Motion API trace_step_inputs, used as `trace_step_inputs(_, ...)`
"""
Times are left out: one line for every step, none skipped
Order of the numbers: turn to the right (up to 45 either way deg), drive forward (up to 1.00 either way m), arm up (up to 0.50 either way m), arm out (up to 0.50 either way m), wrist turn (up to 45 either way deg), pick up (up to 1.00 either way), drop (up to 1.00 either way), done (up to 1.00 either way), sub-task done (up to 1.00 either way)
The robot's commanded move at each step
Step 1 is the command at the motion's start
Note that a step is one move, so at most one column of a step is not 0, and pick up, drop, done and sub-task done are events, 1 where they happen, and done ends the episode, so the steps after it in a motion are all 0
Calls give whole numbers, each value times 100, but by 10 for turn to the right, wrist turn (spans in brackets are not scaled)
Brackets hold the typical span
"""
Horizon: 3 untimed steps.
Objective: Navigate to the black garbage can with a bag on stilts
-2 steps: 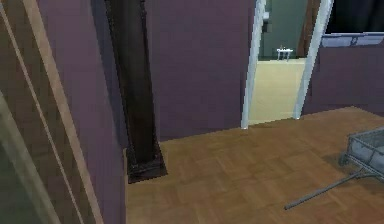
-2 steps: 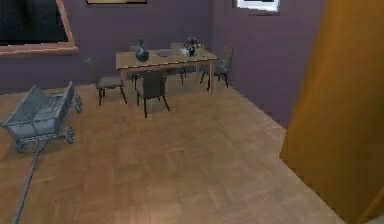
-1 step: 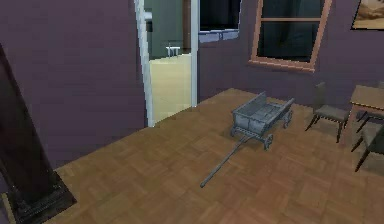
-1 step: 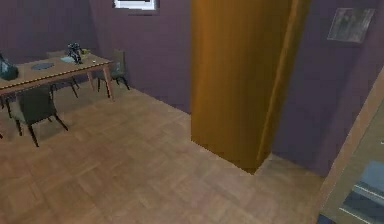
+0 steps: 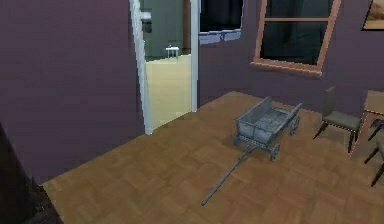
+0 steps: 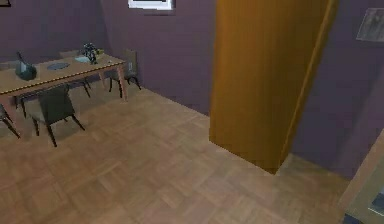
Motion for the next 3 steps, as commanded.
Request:
trace_step_inputs(450, 0, 0, 0, 0, 0, 0, 0, 0)
trace_step_inputs(390, 0, 0, 0, 0, 0, 0, 0, 0)
trace_step_inputs(0, 10, 0, 0, 0, 0, 0, 0, 0)
